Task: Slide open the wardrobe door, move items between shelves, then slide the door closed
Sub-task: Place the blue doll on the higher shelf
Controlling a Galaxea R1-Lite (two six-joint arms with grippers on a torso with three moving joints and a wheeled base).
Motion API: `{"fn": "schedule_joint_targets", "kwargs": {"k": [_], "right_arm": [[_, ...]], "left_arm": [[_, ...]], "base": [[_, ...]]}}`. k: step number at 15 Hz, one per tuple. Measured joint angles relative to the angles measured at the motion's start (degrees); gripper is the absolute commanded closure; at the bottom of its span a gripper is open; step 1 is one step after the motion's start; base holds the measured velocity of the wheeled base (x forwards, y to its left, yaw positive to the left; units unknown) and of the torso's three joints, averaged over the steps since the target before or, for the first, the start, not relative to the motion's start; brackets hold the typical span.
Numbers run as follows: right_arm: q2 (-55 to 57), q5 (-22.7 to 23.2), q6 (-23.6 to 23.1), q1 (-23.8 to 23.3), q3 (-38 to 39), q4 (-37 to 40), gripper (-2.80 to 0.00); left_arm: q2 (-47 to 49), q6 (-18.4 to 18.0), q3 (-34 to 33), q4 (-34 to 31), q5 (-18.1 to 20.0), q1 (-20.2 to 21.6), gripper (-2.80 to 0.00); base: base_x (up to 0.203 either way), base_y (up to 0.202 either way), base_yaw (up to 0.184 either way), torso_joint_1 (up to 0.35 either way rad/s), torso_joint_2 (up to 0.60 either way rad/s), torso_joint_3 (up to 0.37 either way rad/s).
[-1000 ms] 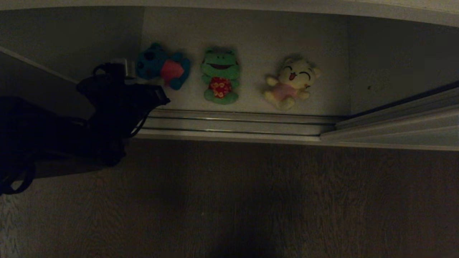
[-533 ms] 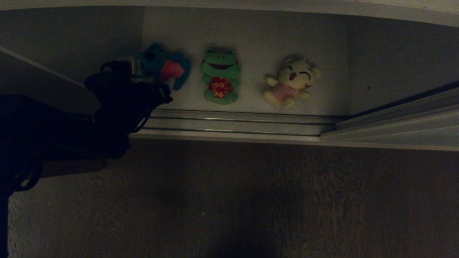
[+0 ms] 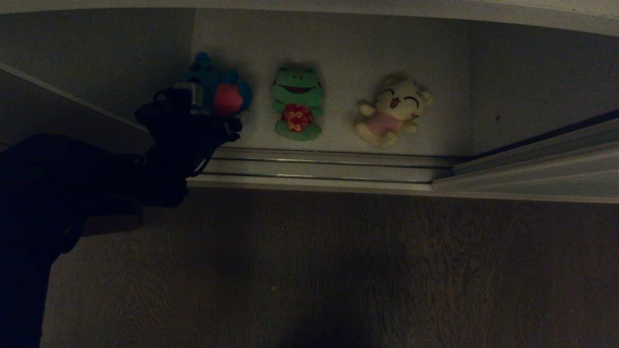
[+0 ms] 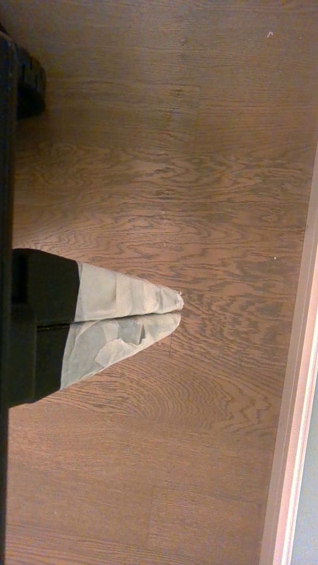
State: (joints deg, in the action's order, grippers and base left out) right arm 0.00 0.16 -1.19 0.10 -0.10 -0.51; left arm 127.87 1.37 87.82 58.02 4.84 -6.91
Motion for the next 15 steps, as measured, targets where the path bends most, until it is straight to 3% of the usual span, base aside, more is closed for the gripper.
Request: {"fn": "schedule_joint_targets", "kwargs": {"k": [9, 10, 15], "right_arm": [[0.0, 0.0, 0.0, 0.0, 0.0, 0.0, 0.0], [0.0, 0.0, 0.0, 0.0, 0.0, 0.0, 0.0], [0.0, 0.0, 0.0, 0.0, 0.0, 0.0, 0.0]], "left_arm": [[1.2, 0.1, 1.0, 0.1, -0.4, 0.0, -2.8], [1.4, 0.0, 1.4, 0.1, -0.4, 0.0, 0.0], [2.5, 0.1, 2.9, 0.0, -0.4, 0.3, 0.0]], "base": [[0.0, 0.0, 0.0, 0.0, 0.0, 0.0], [0.0, 0.0, 0.0, 0.0, 0.0, 0.0], [0.0, 0.0, 0.0, 0.0, 0.0, 0.0]]}}
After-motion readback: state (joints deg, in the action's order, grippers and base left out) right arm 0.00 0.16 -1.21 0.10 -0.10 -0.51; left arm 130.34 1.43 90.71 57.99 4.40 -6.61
